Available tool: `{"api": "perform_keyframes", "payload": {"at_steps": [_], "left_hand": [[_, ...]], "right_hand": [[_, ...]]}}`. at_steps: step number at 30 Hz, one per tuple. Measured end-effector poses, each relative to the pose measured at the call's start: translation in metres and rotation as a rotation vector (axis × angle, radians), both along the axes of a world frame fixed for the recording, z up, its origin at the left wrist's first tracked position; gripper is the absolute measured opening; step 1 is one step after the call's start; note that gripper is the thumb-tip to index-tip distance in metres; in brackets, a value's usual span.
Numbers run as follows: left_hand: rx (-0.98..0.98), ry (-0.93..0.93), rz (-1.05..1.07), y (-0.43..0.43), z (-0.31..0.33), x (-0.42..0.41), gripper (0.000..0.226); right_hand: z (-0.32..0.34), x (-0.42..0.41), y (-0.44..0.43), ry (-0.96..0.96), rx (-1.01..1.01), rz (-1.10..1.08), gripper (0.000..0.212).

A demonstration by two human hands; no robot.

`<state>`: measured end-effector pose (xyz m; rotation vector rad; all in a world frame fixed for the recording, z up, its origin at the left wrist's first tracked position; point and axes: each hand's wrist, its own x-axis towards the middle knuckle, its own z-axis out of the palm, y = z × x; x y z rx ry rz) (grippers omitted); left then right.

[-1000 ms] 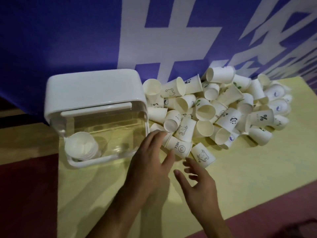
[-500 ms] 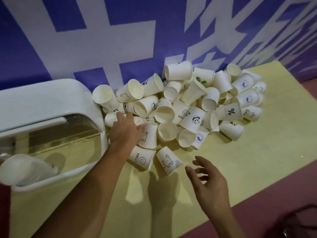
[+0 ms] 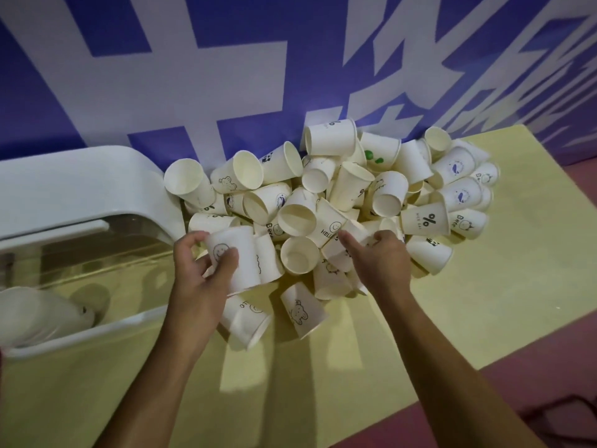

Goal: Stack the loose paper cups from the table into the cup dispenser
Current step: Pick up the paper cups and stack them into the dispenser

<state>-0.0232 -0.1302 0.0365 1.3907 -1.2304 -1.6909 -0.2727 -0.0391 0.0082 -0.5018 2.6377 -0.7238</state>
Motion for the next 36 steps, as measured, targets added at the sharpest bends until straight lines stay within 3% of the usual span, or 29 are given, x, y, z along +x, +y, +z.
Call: {"api": "perform_keyframes", "payload": {"at_steps": [4, 7, 15, 22, 26, 29, 30, 33, 36], "left_hand": [[-0.066, 0.053, 0.014, 0.009, -0.01, 0.006, 0.048], [-0.13, 0.011, 0.0, 0.011, -0.017, 0.008, 0.049], [-0.136, -0.143, -0.082, 0.014, -0.026, 0.02, 0.083], [-0.265, -0.255, -0.147, 0.014, -0.031, 0.026, 0.074], [-0.264, -0.257, -0.156, 0.012, -0.027, 0.031, 0.072], [-0.236, -0.236, -0.148, 0.012, -0.024, 0.04, 0.076], [-0.234, -0.232, -0.14, 0.011, -0.024, 0.044, 0.077], [-0.242, -0.214, -0.121, 0.011, -0.021, 0.054, 0.074], [-0.26, -0.204, -0.112, 0.01, -0.016, 0.059, 0.075]], "right_hand": [[-0.019, 0.01, -0.011, -0.026, 0.076, -0.03, 0.107], [-0.024, 0.015, -0.016, -0.065, 0.117, -0.05, 0.11], [-0.019, 0.021, -0.023, -0.14, 0.04, -0.08, 0.075], [-0.013, 0.027, -0.022, -0.154, -0.057, -0.055, 0.052], [0.003, 0.031, -0.009, -0.138, -0.159, -0.014, 0.063], [0.021, 0.03, 0.007, -0.139, -0.229, 0.016, 0.035], [0.026, 0.032, 0.013, -0.162, -0.265, 0.0, 0.035], [0.038, 0.035, 0.027, -0.414, -0.449, -0.178, 0.045], [0.053, 0.048, 0.03, -0.844, -0.716, -0.318, 0.029]]}}
